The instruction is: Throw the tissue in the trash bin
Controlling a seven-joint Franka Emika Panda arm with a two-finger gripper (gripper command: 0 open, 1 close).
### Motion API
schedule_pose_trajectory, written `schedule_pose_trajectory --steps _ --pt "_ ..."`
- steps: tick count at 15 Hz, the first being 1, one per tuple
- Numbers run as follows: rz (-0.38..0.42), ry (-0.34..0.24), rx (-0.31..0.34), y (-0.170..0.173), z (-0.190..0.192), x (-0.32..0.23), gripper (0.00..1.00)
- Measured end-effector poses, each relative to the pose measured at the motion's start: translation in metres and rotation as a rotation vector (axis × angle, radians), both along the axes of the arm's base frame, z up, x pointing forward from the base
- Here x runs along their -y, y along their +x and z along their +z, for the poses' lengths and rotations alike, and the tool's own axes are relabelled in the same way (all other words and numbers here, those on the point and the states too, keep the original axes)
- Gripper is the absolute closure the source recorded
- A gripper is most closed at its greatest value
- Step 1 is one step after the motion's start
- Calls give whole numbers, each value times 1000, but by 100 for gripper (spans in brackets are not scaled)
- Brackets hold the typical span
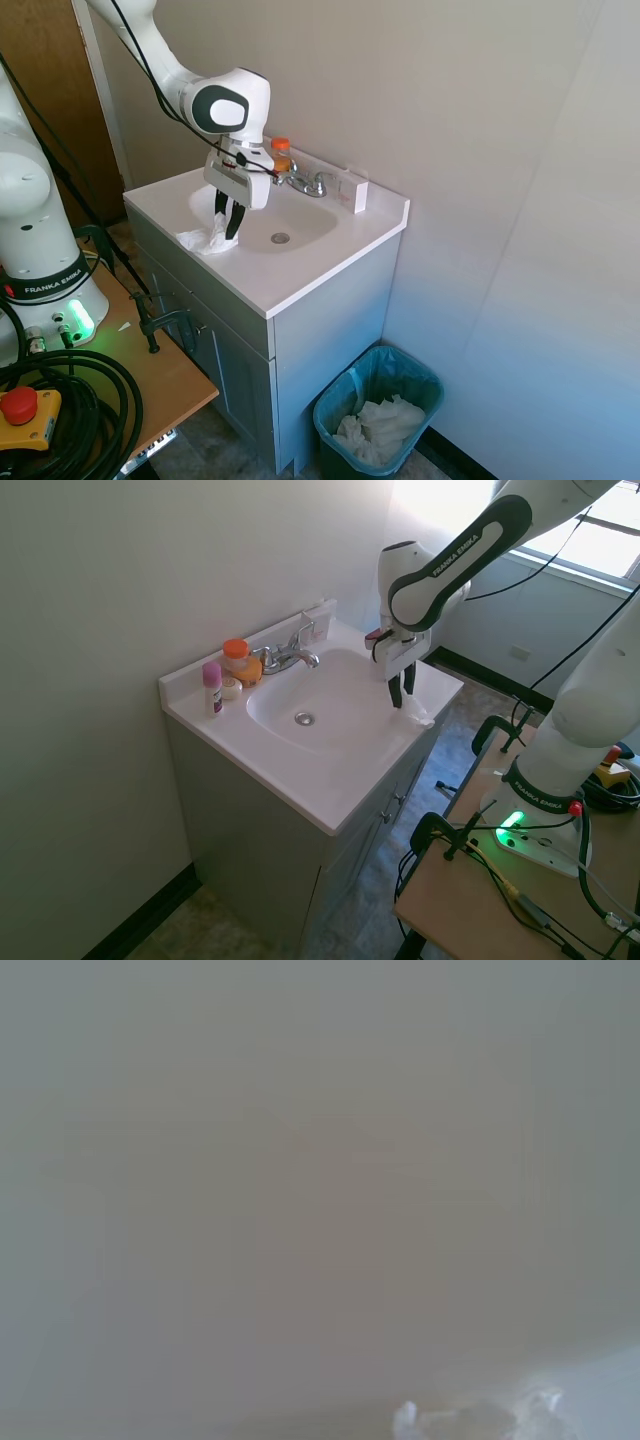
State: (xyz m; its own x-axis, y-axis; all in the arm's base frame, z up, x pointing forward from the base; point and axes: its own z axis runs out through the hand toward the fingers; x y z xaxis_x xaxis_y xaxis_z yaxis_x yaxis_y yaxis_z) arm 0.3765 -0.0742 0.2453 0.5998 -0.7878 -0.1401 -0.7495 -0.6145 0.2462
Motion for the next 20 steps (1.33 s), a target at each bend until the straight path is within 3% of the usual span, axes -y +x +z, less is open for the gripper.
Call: schedule_pose_trajectory --steps 5,9,13,17,20 --pt "3 1 14 2 7 -1 100" --pt "1 37 49 8 39 -3 100" --pt "-99 53 217 19 103 41 100" --pt "-289 -5 421 32 145 130 100" --pt "-458 -57 524 39 149 201 100"
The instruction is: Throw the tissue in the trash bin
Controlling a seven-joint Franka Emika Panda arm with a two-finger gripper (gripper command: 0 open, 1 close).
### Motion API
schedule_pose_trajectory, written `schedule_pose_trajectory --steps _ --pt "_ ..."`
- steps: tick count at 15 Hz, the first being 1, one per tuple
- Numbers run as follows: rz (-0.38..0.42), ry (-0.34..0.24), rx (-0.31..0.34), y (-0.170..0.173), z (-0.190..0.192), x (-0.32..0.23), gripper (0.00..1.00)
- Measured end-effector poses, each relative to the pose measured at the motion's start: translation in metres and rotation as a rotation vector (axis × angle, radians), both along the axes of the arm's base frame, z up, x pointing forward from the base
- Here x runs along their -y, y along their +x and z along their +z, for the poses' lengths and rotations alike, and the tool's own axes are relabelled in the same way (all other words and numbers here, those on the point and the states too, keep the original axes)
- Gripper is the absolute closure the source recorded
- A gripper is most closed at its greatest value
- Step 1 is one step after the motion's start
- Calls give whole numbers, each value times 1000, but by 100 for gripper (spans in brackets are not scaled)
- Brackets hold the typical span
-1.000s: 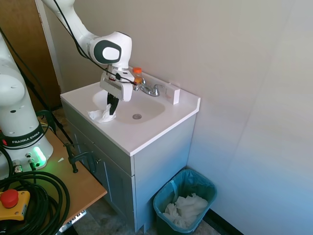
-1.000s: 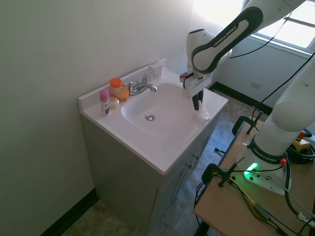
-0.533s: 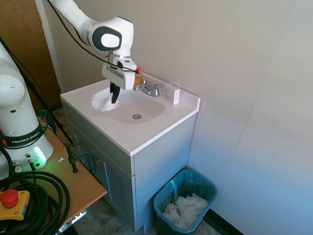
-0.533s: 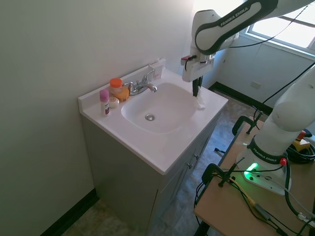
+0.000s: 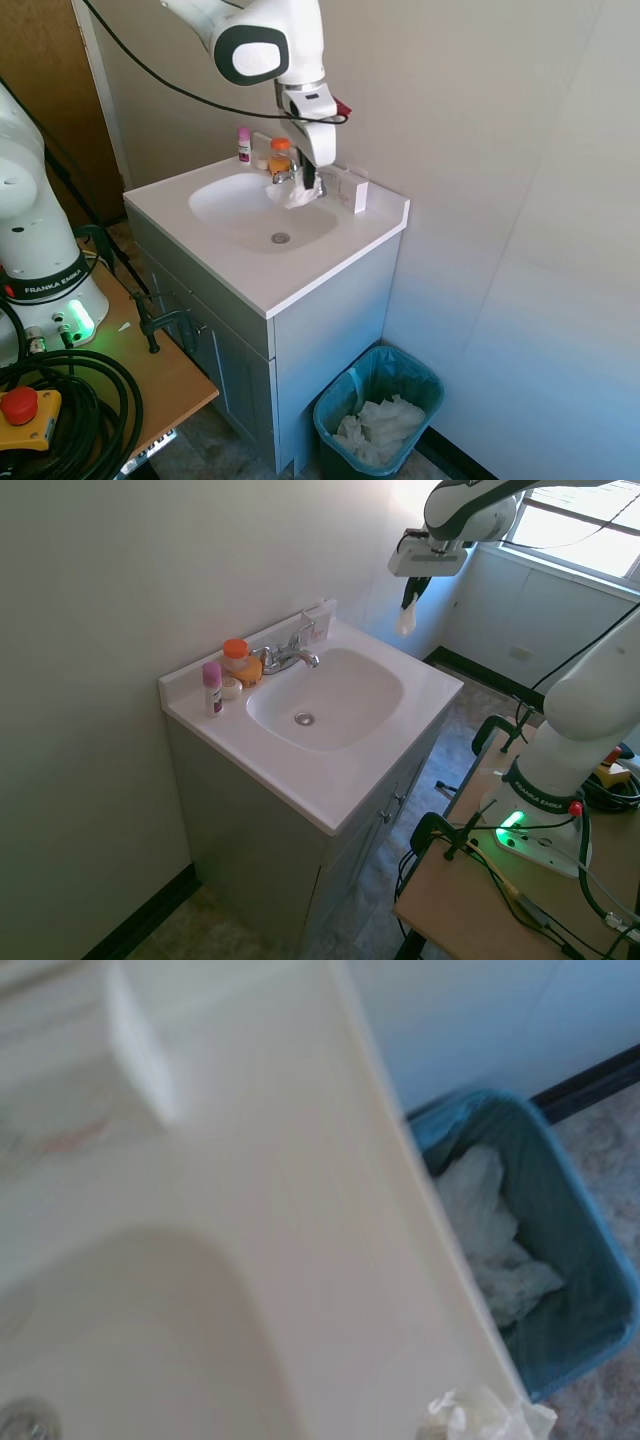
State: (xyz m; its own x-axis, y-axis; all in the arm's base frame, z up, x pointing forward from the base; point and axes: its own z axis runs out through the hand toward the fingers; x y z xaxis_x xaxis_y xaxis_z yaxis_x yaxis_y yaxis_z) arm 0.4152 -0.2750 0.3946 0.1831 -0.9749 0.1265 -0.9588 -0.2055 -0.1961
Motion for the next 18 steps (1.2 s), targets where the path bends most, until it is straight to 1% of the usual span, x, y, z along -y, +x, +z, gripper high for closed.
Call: schedule_pose_trajectory --steps 2,4,5,7,10,11,14,18 --pt "-130 -8 27 2 -14 49 100" --pt "-241 -11 29 9 -34 86 100" --pt "-282 -10 22 14 -46 100 100" --pt "-332 1 2 27 -71 118 100" --pt "-366 2 -31 47 -114 130 100" --pt "-371 -1 -42 53 -126 132 0" --pt "-374 -1 -63 66 -146 136 0" --pt "-370 10 -85 70 -155 135 0"
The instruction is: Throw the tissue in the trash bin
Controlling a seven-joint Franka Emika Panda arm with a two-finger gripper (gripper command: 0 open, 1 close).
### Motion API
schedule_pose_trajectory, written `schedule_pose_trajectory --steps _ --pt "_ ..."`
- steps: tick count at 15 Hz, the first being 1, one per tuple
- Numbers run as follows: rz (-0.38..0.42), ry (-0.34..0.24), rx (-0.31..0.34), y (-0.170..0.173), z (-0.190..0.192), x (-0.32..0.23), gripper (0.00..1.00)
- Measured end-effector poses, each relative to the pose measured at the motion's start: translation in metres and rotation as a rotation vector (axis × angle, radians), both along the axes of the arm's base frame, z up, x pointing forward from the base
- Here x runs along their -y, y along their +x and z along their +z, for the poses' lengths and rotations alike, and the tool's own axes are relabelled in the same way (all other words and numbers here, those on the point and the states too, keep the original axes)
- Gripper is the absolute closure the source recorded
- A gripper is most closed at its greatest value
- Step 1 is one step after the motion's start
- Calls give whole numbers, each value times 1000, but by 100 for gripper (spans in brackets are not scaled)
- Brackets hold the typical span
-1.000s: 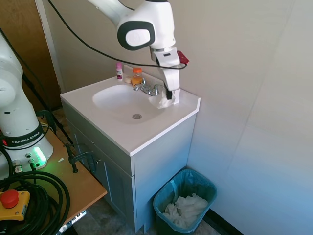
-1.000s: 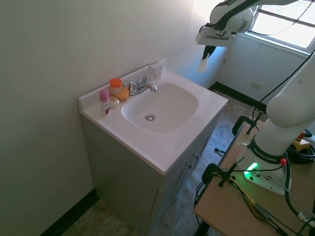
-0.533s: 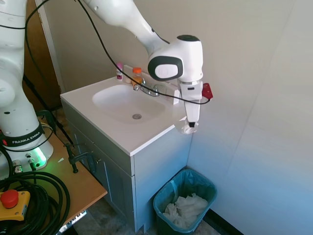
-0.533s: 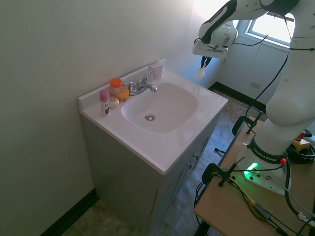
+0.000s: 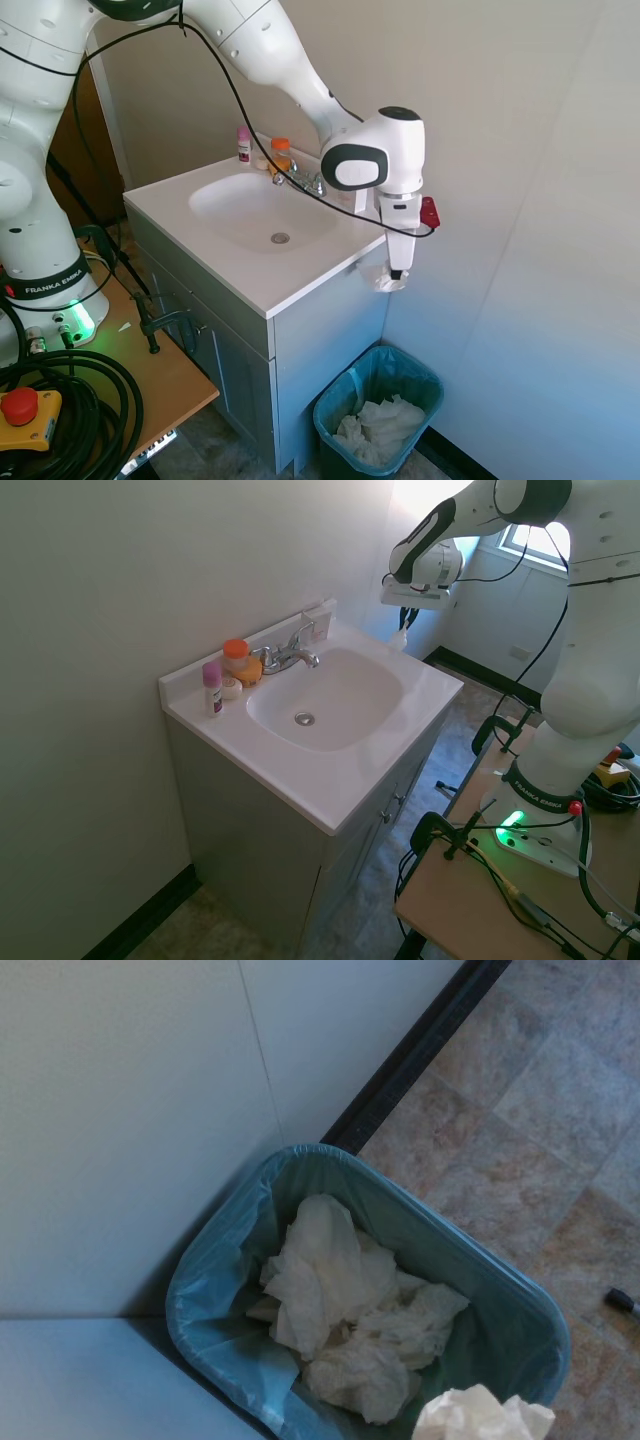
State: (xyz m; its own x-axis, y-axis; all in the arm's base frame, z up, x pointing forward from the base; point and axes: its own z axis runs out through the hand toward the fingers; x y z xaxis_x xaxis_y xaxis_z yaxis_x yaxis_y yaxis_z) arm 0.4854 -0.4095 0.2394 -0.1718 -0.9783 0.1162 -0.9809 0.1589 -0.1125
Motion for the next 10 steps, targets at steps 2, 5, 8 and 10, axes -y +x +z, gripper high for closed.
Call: schedule_pose_trajectory --steps 2,5,8,10 --pt "2 5 -6 2 -5 -1 0" --pt "4 14 -6 1 -7 0 0" --pt "27 37 -8 0 -2 5 0" --pt "59 48 4 -3 7 7 0"
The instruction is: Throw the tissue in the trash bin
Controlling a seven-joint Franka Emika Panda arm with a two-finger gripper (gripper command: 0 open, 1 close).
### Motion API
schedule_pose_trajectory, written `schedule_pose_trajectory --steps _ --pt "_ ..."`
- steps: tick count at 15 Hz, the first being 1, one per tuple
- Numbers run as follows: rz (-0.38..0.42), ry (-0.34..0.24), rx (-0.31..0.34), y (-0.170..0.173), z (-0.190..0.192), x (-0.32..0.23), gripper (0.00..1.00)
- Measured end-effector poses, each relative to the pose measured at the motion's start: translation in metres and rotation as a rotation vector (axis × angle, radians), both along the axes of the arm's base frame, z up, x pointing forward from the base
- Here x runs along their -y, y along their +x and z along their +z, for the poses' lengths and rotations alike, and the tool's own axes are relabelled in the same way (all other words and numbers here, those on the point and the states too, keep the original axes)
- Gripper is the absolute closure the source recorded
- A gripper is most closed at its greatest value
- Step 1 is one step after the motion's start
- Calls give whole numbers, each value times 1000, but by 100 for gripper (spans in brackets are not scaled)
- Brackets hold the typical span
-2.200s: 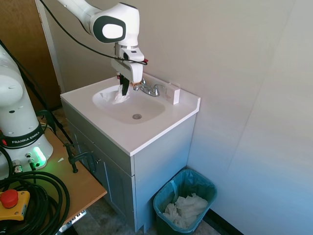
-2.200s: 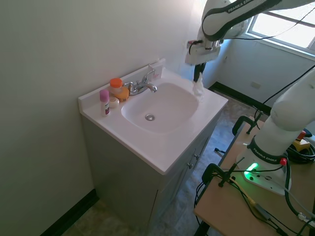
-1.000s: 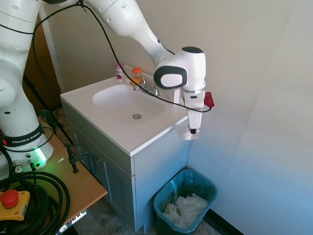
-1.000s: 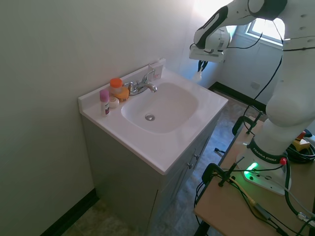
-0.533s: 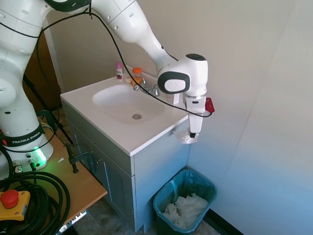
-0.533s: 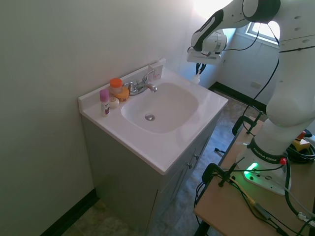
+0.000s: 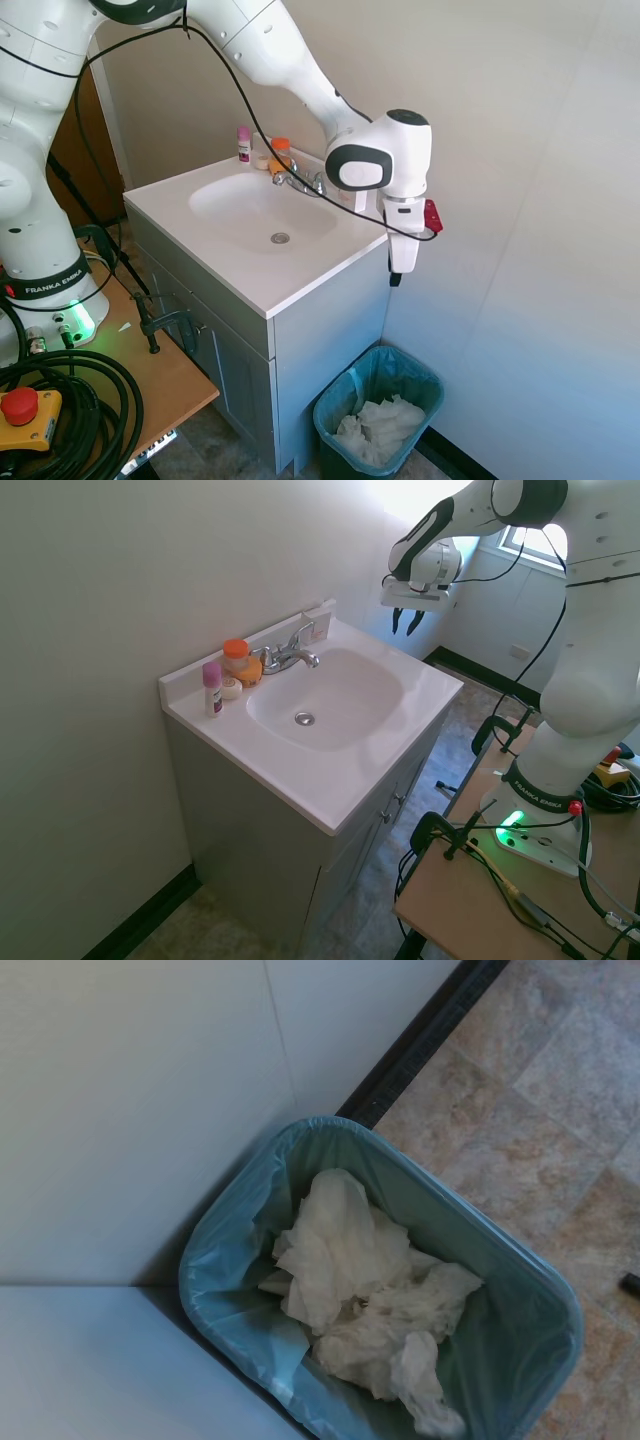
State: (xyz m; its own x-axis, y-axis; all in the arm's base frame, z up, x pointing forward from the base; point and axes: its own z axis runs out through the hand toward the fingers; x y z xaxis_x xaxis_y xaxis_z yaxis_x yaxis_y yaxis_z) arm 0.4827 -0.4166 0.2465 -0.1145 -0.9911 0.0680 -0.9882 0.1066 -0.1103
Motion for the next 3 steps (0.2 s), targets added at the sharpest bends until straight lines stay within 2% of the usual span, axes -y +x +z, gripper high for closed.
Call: schedule_pose_trajectory --steps 3 --pt "36 -1 43 -7 31 -10 0"
